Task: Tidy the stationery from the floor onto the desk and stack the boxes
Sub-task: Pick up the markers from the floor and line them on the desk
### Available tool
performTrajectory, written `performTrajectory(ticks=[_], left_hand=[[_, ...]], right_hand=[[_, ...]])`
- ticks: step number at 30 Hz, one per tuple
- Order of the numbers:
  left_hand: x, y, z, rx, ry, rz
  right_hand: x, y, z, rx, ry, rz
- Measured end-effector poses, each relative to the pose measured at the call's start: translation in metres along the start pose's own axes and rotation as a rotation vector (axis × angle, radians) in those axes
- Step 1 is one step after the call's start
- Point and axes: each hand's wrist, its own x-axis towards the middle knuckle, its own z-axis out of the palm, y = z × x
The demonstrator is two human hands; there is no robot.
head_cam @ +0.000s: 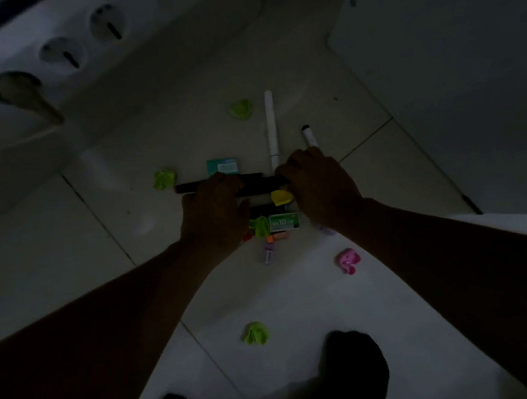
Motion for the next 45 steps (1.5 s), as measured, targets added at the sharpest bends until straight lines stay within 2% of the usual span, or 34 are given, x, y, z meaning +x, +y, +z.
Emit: performTrajectory(ticks=[3, 7, 11, 15, 18, 22, 24, 27, 30, 33, 36, 45], left_hand=[[0.006, 0.004, 0.001, 0.054, 0.011, 0.061], [0.014, 0.006, 0.007, 0.303, -0.082, 0.091], [0.024, 0.007, 0.012, 0.495, -0.142, 0.115], [0.029, 0.006, 0.014, 0.681, -0.149, 0.181], [0.028, 0.004, 0.013, 0.728, -0.173, 0.177], [0.03, -0.002, 0.009, 0.703, -0.035, 0.251], [0.033, -0.01, 0.005, 0.703, 0.009, 0.247], [0.034, -0.012, -0.003, 0.698, -0.001, 0.202], [0.038, -0.016, 0.005, 0.588, -0.045, 0.143], [0.038, -0.018, 0.004, 0.523, -0.059, 0.152], [0.039, -0.021, 0.005, 0.47, -0.106, 0.151], [0.037, -0.028, 0.007, 0.544, -0.151, 0.14]], right_hand=[[-0.013, 0.013, -0.006, 0.09, 0.027, 0.086], [-0.018, 0.024, -0.011, 0.273, 0.065, 0.385], [-0.009, 0.03, -0.011, 0.28, -0.04, 0.565], [-0.002, 0.033, -0.007, 0.334, -0.016, 0.699], [0.002, 0.032, -0.008, 0.209, -0.118, 0.705], [0.004, 0.029, -0.011, 0.063, -0.109, 0.576], [0.01, 0.022, -0.011, 0.109, -0.048, 0.511], [0.032, 0.009, -0.018, 0.328, -0.059, 0.656], [0.051, -0.002, -0.017, 0.507, -0.113, 0.681], [0.06, -0.01, -0.011, 0.598, -0.089, 0.675], [0.065, -0.014, -0.007, 0.574, -0.043, 0.664], [0.063, -0.009, 0.0, 0.489, -0.017, 0.623]])
